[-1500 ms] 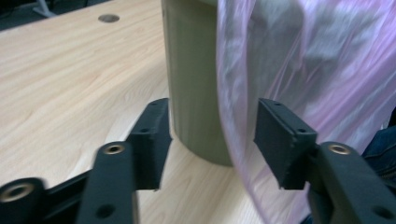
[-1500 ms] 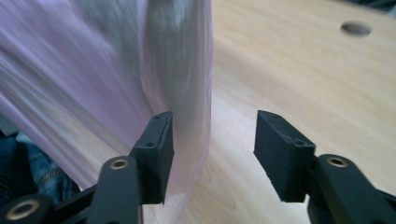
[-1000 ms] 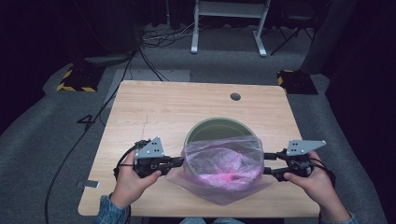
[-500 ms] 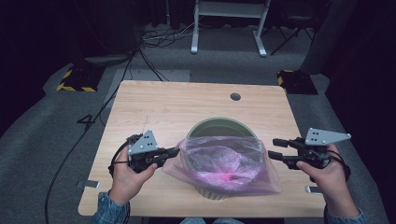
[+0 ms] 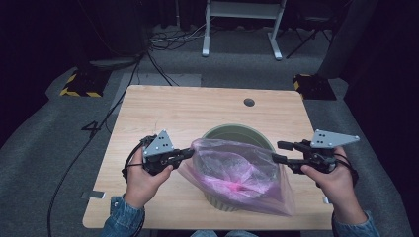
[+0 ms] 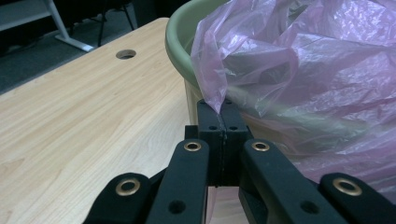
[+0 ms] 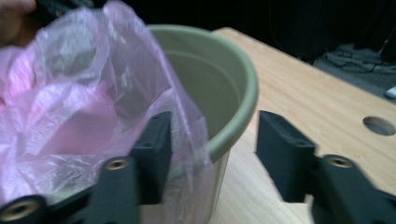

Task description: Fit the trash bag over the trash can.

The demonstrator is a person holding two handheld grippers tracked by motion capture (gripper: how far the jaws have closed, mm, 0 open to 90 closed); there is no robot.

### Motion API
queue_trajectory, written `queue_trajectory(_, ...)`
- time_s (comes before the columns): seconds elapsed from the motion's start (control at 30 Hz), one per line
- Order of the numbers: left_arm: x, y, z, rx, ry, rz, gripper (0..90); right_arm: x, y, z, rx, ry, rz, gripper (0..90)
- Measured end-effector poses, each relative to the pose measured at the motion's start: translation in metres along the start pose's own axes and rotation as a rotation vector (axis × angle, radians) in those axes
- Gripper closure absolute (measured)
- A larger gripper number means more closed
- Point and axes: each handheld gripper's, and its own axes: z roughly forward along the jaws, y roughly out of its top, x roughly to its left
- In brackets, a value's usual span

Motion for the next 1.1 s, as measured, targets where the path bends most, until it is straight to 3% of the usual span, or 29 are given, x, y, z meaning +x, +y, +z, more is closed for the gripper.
queue_trajectory(0.07, 0.001, 0.001, 0.000, -0.003, -0.003, -0.003, 90.0, 0.001, 0.000, 0.003, -0.004, 0.010, 0.026, 67.3)
queue_trajectory(0.17, 0.004, 0.001, 0.001, -0.009, -0.001, -0.005, 90.0, 0.000, 0.005, -0.002, -0.008, -0.012, 0.037, 90.0)
queue_trajectory(0.33, 0.013, -0.002, 0.004, -0.024, 0.010, -0.010, 90.0, -0.002, 0.014, -0.001, -0.022, -0.063, 0.014, 90.0)
queue_trajectory(0.5, 0.026, -0.012, 0.014, -0.031, 0.013, -0.063, 90.0, -0.019, 0.015, 0.009, -0.024, -0.115, 0.010, 90.0)
queue_trajectory(0.67, 0.033, -0.014, 0.022, -0.031, -0.005, -0.070, 90.0, -0.042, 0.005, 0.025, -0.017, -0.127, 0.064, 90.0)
queue_trajectory(0.9, 0.042, -0.019, 0.042, -0.019, -0.014, -0.100, 90.0, -0.060, -0.007, 0.043, -0.001, -0.145, 0.102, 90.0)
queue_trajectory(1.03, 0.042, -0.021, 0.051, 0.007, -0.017, -0.098, 90.0, -0.065, -0.013, 0.053, 0.025, -0.150, 0.109, 90.0)
queue_trajectory(1.1, 0.042, -0.024, 0.055, 0.043, -0.002, -0.101, 90.0, -0.069, -0.018, 0.057, 0.055, -0.166, 0.114, 90.0)
